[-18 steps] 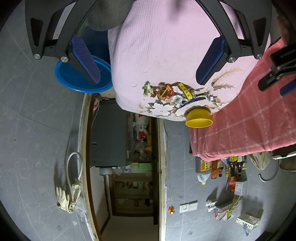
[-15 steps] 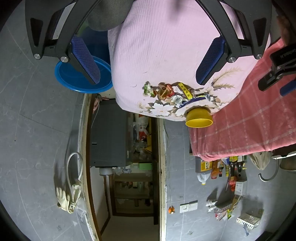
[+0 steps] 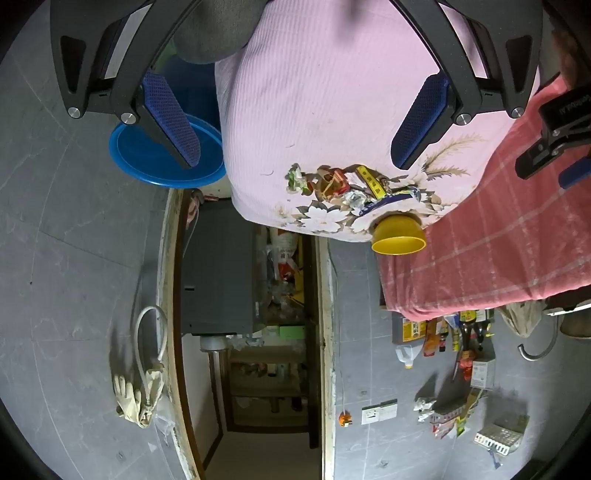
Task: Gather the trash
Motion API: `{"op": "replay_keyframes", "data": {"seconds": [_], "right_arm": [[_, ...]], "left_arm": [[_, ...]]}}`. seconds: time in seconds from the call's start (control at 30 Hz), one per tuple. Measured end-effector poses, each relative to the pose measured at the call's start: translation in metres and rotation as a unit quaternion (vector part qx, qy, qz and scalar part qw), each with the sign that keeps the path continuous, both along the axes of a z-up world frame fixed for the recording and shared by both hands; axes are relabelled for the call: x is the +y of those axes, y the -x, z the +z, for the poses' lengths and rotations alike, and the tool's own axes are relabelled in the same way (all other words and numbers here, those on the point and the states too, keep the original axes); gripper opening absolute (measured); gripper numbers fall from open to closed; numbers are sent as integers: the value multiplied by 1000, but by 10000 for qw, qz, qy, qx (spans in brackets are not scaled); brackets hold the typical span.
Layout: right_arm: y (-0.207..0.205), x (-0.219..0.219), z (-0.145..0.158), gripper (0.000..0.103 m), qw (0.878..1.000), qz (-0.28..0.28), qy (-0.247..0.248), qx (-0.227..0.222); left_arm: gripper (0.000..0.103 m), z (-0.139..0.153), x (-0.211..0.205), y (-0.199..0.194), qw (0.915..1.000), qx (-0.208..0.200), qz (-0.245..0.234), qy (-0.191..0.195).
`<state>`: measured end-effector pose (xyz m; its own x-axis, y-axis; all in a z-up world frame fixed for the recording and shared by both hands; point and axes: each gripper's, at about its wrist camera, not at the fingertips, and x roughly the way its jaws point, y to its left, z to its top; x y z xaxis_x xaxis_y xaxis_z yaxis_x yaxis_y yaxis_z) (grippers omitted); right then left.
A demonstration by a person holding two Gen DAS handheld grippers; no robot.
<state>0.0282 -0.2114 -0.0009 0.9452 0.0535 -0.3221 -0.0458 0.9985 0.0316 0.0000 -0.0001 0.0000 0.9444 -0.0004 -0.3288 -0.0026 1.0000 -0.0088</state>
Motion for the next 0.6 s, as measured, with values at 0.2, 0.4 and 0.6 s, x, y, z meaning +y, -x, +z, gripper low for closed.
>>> {"op": "replay_keyframes", "data": {"seconds": [0.2, 0.4, 0.6], "right_arm": [[0, 0, 0, 103, 10000, 2, -8, 4], [0, -1, 0, 103, 10000, 4, -13, 7], [0, 0, 0, 103, 10000, 1, -16, 6]], "left_arm": [[101, -1, 0, 0, 10000, 10, -12, 5], [101, 0, 0, -1, 10000, 21, -14, 8], [101, 0, 1, -2, 10000, 25, -15, 9]]}}
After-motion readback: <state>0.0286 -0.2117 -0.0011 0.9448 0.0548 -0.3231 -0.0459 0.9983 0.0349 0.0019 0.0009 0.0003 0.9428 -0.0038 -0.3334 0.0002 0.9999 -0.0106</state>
